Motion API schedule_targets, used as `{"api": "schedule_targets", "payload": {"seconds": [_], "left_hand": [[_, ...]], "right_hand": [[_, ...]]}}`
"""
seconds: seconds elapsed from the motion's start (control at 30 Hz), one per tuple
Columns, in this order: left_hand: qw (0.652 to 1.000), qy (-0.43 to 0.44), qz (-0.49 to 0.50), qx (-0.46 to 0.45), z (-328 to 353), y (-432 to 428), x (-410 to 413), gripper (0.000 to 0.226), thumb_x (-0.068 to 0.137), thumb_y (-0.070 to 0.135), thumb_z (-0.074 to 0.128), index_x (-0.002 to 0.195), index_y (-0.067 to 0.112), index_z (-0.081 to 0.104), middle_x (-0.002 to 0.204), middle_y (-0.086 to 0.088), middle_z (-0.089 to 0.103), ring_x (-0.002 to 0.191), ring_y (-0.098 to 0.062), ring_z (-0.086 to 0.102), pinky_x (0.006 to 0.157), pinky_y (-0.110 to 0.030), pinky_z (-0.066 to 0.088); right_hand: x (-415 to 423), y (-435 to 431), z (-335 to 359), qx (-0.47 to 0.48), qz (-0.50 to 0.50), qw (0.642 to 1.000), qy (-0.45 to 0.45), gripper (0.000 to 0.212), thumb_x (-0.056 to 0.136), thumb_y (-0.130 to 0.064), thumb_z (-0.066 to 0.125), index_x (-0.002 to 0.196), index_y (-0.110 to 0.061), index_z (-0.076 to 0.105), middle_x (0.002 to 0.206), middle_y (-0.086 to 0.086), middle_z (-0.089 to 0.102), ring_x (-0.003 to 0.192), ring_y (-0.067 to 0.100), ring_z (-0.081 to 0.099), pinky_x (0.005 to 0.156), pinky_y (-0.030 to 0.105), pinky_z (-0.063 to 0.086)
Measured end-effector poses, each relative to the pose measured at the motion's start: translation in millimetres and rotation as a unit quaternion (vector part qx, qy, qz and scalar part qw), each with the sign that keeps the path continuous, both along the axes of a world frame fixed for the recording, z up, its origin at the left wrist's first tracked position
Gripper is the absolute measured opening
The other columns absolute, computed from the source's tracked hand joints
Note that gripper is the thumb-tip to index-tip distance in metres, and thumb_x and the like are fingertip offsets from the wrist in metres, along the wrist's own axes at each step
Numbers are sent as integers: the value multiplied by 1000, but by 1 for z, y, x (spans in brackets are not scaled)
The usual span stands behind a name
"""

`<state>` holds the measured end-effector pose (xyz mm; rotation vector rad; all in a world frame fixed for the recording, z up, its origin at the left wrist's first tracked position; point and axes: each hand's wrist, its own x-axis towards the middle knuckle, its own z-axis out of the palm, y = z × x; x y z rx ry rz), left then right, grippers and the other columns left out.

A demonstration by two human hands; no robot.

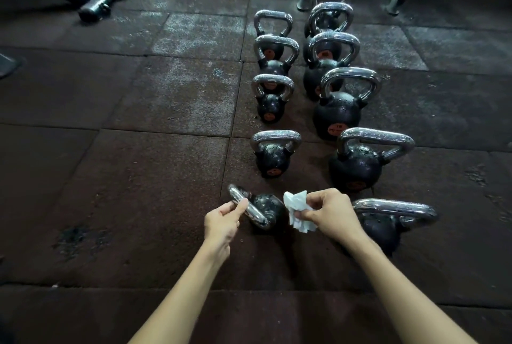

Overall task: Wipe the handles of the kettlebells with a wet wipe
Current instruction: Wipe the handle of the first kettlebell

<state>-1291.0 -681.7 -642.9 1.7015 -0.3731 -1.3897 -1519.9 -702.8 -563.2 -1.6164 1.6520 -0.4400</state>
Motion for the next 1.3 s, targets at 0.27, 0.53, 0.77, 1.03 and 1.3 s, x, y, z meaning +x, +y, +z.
{"api": "schedule_targets", "payload": {"seconds": [0.27, 0.53, 0.77, 1.03, 1.3], "left_hand": [[997, 40, -1, -64, -12, 14, 16, 52, 81, 5, 84, 128, -3, 65, 81, 2, 75, 55, 7, 61, 63, -5, 51], [982, 19, -118, -148, -20, 22, 23, 40, 82, 21, 83, 120, 24, 73, 106, 2, 80, 105, -6, 72, 92, -16, 52], [964, -43, -177, -195, -29, 14, 22, 37, 78, 49, 84, 113, 39, 78, 110, 10, 78, 103, -6, 67, 99, -25, 48], [959, -87, -197, -184, -42, 5, 19, 62, 64, 81, 77, 118, 53, 72, 84, 2, 65, 60, -15, 30, 63, -32, 30], [961, -62, -191, -188, -45, 3, 27, 53, 65, 77, 80, 113, 55, 73, 100, 9, 78, 86, -17, 46, 86, -36, 42]], "right_hand": [[33, 3, -35, -1, -31, 998, -49, 16, 80, -23, 86, 73, -13, 76, 60, 1, 63, 53, -1, 46, 52, 15, 35], [84, -37, -69, -14, -70, 996, -50, 7, 85, -24, 78, 78, -20, 79, 71, -1, 75, 67, 11, 68, 63, 31, 52], [90, -43, -88, -4, -72, 993, -97, 7, 85, -27, 81, 83, -21, 81, 75, -2, 78, 70, 7, 67, 71, 37, 57], [86, -53, -80, -18, -61, 992, -113, 4, 86, -23, 80, 84, -26, 82, 76, -4, 78, 69, 0, 64, 65, 25, 52], [70, -30, -62, 32, 34, 987, -156, 14, 87, -13, 79, 87, -26, 83, 78, -4, 78, 67, 2, 65, 64, 22, 48]]}}
